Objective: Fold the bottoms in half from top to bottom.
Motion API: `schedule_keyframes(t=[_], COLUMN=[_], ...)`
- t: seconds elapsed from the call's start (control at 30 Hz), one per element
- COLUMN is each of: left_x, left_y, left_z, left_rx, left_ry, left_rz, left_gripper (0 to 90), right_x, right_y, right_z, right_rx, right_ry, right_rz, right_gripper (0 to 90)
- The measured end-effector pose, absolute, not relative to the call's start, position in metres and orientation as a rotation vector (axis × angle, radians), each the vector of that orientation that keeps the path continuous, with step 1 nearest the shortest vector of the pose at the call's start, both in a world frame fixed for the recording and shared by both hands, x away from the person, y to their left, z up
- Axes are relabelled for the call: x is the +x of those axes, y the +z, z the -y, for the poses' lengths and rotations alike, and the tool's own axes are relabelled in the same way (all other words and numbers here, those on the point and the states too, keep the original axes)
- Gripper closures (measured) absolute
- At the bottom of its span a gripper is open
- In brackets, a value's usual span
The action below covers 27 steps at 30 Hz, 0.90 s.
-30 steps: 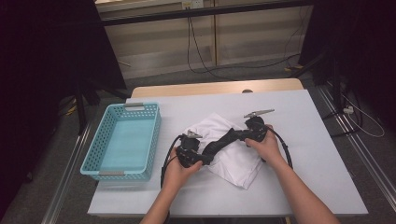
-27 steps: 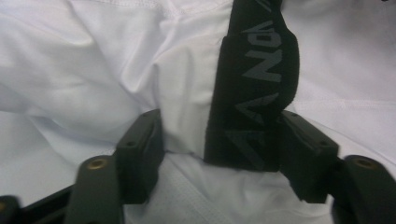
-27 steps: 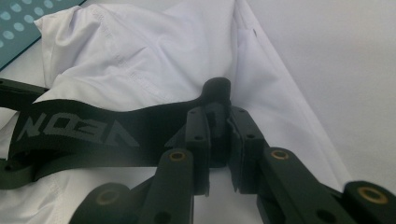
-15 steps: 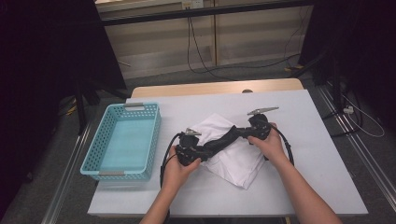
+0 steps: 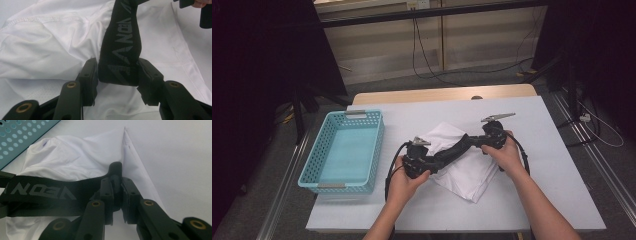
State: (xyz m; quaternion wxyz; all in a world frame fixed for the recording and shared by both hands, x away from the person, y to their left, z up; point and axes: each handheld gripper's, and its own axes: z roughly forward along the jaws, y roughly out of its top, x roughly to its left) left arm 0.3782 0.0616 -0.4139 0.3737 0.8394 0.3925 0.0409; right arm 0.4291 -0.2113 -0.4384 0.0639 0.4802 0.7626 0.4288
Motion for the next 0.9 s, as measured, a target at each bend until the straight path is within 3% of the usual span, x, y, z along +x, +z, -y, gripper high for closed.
schedule_keyframes(t=[0.9], left_x=[0.366], left_y=[-0.412], left_z=[-0.042], left_rx=[2.186], left_ry=[0.077], left_rz=[-0.941], left_gripper=[54.6], right_x=[0.415], right_y=[-0.436], right_z=[0.233], right_rx=[1.460], right_ry=[1.279], right_rz=[-2.321], right_gripper=[81.4])
